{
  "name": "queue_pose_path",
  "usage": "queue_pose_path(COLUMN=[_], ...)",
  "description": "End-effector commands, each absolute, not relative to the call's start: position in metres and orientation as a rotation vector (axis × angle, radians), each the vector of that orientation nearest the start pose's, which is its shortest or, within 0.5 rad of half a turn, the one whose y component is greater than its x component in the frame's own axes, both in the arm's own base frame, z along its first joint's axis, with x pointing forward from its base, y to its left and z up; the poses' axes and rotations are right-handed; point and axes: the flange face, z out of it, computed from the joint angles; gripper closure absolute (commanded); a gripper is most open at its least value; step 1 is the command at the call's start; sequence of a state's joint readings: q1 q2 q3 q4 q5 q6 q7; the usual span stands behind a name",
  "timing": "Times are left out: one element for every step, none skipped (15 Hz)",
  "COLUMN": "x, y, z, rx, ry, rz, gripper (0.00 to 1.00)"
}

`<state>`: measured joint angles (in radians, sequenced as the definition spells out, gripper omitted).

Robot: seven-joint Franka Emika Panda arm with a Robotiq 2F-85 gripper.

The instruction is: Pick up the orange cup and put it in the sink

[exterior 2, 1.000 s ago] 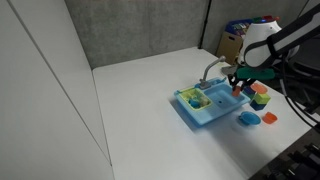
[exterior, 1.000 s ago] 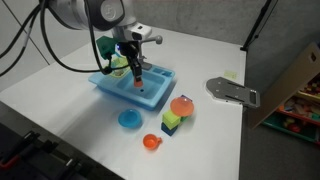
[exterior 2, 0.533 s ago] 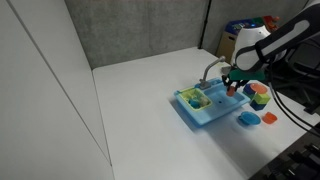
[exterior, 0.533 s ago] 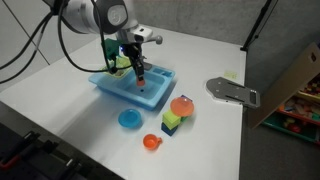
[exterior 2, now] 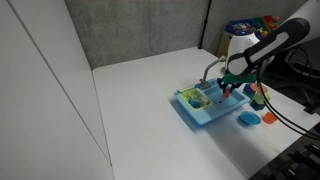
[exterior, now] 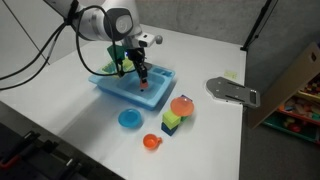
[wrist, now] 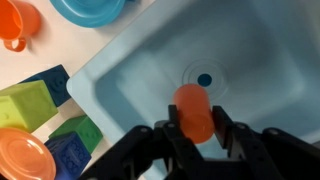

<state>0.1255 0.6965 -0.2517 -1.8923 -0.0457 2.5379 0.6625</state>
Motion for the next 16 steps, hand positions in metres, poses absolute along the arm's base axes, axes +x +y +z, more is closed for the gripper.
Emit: queue_pose_path(x=[0.632, 0.633, 0.634, 0.634, 0.634, 0.635, 0.635, 0.635, 0.636, 0.636, 0.635, 0.635, 0.635, 0.635, 0.635, 0.634], y=[-0.075, -0.075, -0.075, -0.076, -0.077, -0.077, -0.079, -0.08, -0.082, -0.084, -0.086, -0.088, -0.09, -0.093, -0.095, -0.098], z=[0.127, 0.123, 0.119, 0.115, 0.113, 0.11, 0.108, 0.108, 0.109, 0.113, 0.119, 0.124, 0.131, 0.138, 0.145, 0.153], rx=[-3.087, -3.074, -3.063, -3.052, -3.043, -3.037, -3.034, -3.032, -3.03, -3.032, -3.032, -3.028, -3.028, -3.027, -3.023, -3.024], ry=[1.169, 1.18, 1.188, 1.198, 1.208, 1.216, 1.225, 1.229, 1.236, 1.237, 1.243, 1.239, 1.245, 1.248, 1.245, 1.243], rz=[-0.017, -0.004, 0.004, 0.014, 0.019, 0.023, 0.022, 0.025, 0.02, 0.013, 0.005, -0.004, -0.013, -0.022, -0.026, -0.024], gripper=[0.87, 0.87, 0.87, 0.87, 0.87, 0.87, 0.79, 0.37, 0.36, 0.3, 0.21, 0.14, 0.05, 0.01, 0.0, 0.0])
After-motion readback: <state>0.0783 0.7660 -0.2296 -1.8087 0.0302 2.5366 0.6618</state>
